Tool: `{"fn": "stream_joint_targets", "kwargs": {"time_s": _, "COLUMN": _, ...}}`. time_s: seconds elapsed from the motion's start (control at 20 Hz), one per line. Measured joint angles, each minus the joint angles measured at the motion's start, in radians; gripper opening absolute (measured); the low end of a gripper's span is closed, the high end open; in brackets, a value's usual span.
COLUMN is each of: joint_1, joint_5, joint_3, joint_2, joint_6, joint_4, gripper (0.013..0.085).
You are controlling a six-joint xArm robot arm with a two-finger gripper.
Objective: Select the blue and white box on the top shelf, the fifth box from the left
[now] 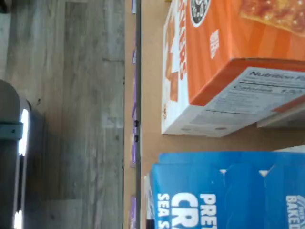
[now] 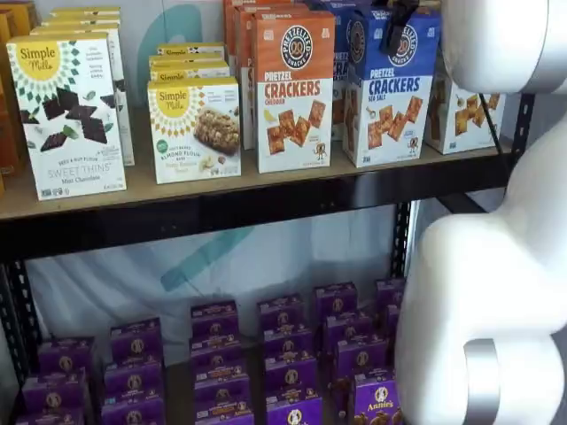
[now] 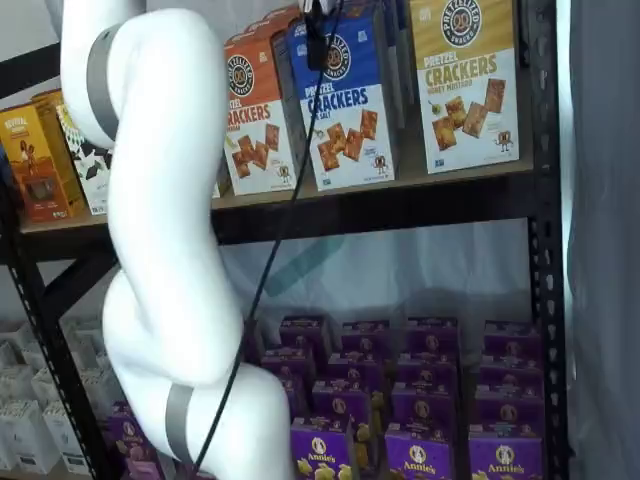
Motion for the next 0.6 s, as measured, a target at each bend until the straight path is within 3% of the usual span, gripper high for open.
{"fn": "stream_joint_targets", "kwargs": {"time_s": 0.6, "joint_1": 0.017, "joint_5": 0.078, "joint_3": 0.018, "joint_2": -0.051, "joint_6": 0.01, "joint_4": -0.039, "gripper": 0.057}}
